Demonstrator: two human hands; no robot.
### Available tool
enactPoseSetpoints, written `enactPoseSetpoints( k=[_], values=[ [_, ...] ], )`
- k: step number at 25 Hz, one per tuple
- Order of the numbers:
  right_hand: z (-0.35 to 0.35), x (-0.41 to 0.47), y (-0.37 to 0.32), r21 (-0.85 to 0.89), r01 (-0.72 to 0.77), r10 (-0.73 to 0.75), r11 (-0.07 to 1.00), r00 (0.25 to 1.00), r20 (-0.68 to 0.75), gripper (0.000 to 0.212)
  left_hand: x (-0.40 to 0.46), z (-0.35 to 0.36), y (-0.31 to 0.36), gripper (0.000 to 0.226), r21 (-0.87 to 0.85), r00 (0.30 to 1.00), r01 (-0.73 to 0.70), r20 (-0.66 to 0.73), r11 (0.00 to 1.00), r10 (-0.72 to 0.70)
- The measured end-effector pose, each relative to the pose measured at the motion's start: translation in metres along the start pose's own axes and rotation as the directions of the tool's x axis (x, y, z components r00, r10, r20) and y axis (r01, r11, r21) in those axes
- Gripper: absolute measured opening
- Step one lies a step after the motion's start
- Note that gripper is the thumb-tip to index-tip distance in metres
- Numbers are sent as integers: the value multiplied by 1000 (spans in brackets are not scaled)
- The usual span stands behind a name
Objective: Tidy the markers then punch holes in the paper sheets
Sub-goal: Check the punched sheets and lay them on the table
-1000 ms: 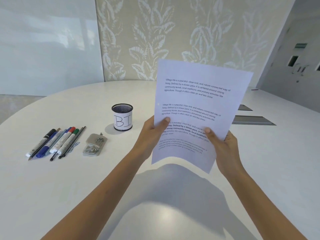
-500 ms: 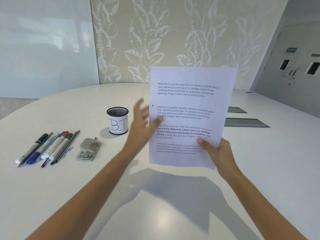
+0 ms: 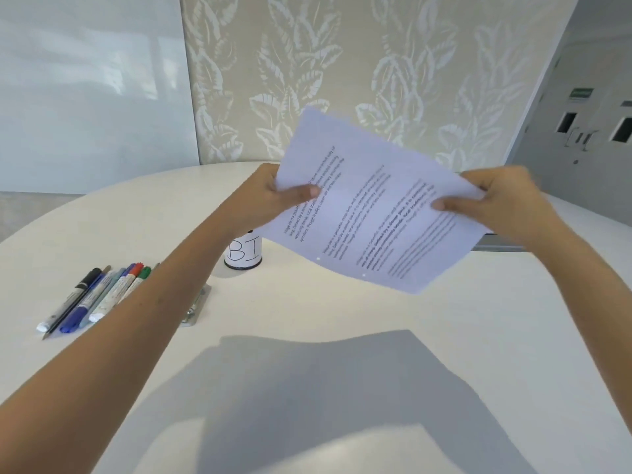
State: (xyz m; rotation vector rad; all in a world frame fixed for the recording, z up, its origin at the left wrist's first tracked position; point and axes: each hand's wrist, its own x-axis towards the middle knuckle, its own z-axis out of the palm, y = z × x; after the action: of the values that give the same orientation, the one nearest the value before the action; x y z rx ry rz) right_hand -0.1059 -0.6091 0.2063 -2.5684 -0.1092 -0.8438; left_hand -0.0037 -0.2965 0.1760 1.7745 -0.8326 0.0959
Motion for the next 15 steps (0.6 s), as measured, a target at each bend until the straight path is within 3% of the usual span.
enactPoseSetpoints(
  k=[2,3,5,7,9,15],
  values=[
    [-12,1,12,130,-22,41,991,988,-148,25,-1,-1,-9,26,-151,998,18,-65,988,-28],
    [-16,0,17,281,-25,78,960,980,-181,25,-2,0,-15,26,-219,997,17,-75,976,-35],
    [-9,-9,23,669,-35,150,742,982,-115,25,-7,9,-26,25,-339,996,8,-82,941,-38],
    [14,-22,30,855,-115,208,505,978,9,27,-14,27,-40,18,-443,992,26,-98,896,-77],
    [41,-37,31,886,-183,251,425,965,79,24,-22,45,-54,15,-505,977,70,-141,860,-163],
    [99,-83,40,832,-329,421,447,898,129,28,-55,74,-97,14,-477,932,243,-127,845,-340]
  ],
)
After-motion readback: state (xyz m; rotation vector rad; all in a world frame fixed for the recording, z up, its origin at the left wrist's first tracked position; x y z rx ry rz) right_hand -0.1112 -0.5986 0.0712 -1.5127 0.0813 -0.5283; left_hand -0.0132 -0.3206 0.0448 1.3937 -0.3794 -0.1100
